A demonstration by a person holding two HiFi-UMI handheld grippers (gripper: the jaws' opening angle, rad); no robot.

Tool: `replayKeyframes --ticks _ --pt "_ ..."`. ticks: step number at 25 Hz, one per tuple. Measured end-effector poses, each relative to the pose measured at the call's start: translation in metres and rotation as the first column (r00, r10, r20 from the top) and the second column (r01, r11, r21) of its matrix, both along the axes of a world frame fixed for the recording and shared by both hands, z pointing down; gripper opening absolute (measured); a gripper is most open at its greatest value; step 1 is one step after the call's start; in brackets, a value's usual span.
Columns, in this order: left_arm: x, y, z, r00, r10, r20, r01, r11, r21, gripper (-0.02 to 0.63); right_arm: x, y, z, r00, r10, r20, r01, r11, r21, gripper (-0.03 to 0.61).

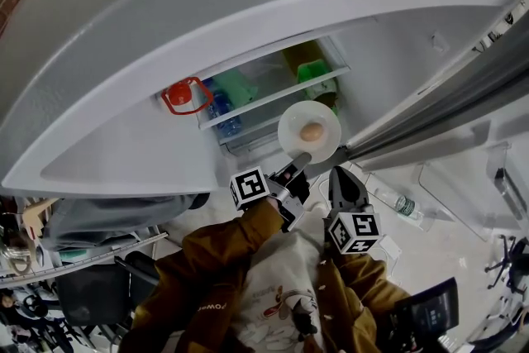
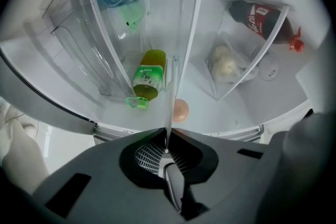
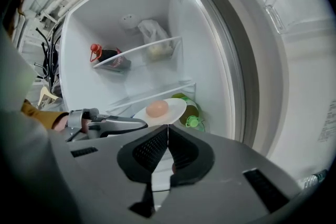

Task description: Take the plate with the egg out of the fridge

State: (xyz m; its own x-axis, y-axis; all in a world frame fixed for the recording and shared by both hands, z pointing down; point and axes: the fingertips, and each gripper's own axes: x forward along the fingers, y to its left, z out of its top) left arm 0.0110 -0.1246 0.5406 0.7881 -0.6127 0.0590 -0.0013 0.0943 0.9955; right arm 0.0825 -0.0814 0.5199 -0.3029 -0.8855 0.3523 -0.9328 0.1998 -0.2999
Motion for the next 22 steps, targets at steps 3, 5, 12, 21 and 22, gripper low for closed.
replayKeyframes --ticks 3,5,12,21,22 --pt "0.000 0.007 -0.006 1.000 0.005 -0.015 -0.005 1.000 0.005 0.023 0.003 0.002 0.001 1.000 0.009 0.003 -0.009 1.000 -0.001 0.006" --pt "-0.001 0.012 -0.013 0.999 0.000 -0.043 0.000 1.000 0.006 0.023 0.003 0.004 0.000 1.000 0.010 0.003 -0.010 1.000 0.002 0.006" --pt "-0.001 0.027 -0.037 0.997 0.026 -0.066 -0.025 0.999 0.030 0.023 0.004 0.008 -0.007 1.000 0.016 -0.007 -0.015 1.000 0.025 0.006" --pt "-0.012 0.041 -0.059 0.994 0.013 -0.107 -0.011 1.000 0.021 0.023 0.007 0.014 -0.008 1.000 0.025 -0.006 -0.025 0.999 0.028 0.007" --pt "-0.012 0.043 -0.061 0.994 0.016 -0.105 -0.014 1.000 0.021 0.023 0.007 0.015 -0.008 1.000 0.025 -0.006 -0.025 0.999 0.029 0.006"
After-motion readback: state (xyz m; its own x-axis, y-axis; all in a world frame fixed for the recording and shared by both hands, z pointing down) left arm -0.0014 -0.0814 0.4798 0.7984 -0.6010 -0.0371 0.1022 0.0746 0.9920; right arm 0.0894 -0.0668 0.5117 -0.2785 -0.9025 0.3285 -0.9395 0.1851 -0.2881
